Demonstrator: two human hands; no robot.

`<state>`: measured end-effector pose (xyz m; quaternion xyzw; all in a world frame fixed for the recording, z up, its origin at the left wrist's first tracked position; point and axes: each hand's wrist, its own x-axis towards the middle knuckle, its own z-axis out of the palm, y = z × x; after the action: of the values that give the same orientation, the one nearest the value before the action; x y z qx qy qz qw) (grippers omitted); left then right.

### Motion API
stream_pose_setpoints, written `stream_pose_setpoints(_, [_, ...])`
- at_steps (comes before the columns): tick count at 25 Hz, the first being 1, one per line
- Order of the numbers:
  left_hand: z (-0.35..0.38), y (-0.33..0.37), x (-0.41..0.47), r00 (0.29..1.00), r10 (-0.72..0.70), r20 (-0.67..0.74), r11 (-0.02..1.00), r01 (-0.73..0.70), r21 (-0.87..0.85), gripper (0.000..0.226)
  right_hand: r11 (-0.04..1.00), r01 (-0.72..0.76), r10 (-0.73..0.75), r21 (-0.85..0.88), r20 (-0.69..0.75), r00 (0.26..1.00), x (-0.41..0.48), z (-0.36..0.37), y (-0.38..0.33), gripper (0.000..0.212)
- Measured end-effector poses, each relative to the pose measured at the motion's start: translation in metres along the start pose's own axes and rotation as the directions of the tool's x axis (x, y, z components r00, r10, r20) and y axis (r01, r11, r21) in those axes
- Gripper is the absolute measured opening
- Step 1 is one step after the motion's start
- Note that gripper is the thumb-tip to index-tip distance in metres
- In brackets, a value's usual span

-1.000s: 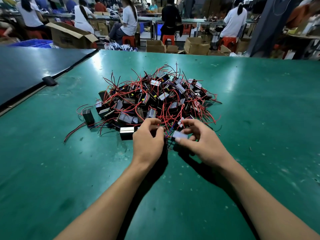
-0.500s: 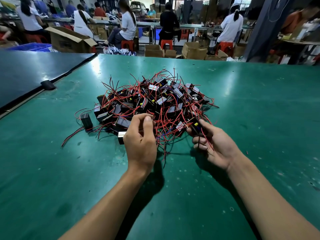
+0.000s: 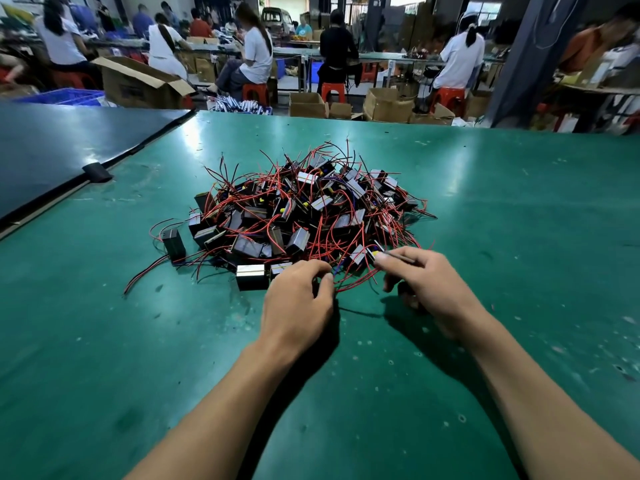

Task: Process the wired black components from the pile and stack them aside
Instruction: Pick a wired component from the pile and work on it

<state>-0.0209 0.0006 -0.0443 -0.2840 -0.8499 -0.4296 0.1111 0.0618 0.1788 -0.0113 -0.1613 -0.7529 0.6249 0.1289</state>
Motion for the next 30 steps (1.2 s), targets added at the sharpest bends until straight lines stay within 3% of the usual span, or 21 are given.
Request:
stream_pose_setpoints(3, [-0.001,0.001,-0.001,0.997,-0.057,-0.046,0.983,0.048,-0.175,0.033,0.934,-0.017,0.031,0.357,-0.033,0.999,0.004,-0.015,-0.005,0.026])
stream_pose_setpoints(6, [-0.006,0.006,-0.001,0.985,-0.150,-0.086,0.928,0.110,-0.356,0.038,0.672,-0.004,0.096,0.741,-0.081,0.992,0.007,-0.019,-0.004,0.028])
stream_pose_setpoints(8, [-0.009,0.010,-0.001,0.986,-0.102,-0.130,0.948,0.057,-0.314,0.029,0.690,-0.064,0.134,0.721,-0.040,0.990,0.007,-0.010,-0.004,0.030])
stream_pose_setpoints(12, [-0.004,0.023,-0.004,0.995,0.049,-0.082,0.965,-0.068,-0.254,0.032,0.896,-0.223,0.186,0.383,0.132,0.974,0.000,0.032,0.001,0.033])
stream_pose_setpoints(16, [-0.005,0.033,-0.003,0.988,-0.153,-0.030,0.846,0.115,-0.521,0.018,0.952,-0.157,0.117,0.262,0.162,0.980,-0.005,0.045,0.012,0.037])
stream_pose_setpoints(19, [-0.009,0.033,-0.001,0.962,-0.271,0.045,0.733,0.236,-0.638,0.009,0.998,-0.038,0.038,0.048,-0.004,0.999,0.002,0.038,0.020,0.041])
stream_pose_setpoints(21, [-0.010,0.033,0.000,0.936,-0.328,0.123,0.663,0.322,-0.676,0.009,0.988,-0.067,0.097,0.136,-0.220,0.971,0.011,0.029,0.027,0.029])
stream_pose_setpoints(23, [-0.010,0.031,-0.001,0.916,-0.357,0.185,0.619,0.380,-0.687,0.008,0.930,-0.132,0.241,0.344,-0.297,0.924,0.017,0.017,0.029,0.016])
stream_pose_setpoints(25, [-0.009,0.026,-0.002,0.914,-0.361,0.187,0.651,0.390,-0.652,0.007,0.833,-0.202,0.363,0.516,-0.233,0.902,0.020,0.007,0.029,0.021])
stream_pose_setpoints(27, [-0.008,0.022,-0.002,0.927,-0.340,0.160,0.747,0.369,-0.553,0.007,0.701,-0.261,0.430,0.664,-0.100,0.897,0.022,0.002,0.027,0.027])
stream_pose_setpoints(30, [-0.008,0.021,-0.003,0.941,-0.309,0.140,0.825,0.339,-0.452,0.006,0.614,-0.234,0.398,0.754,-0.040,0.916,0.023,0.005,0.026,0.021])
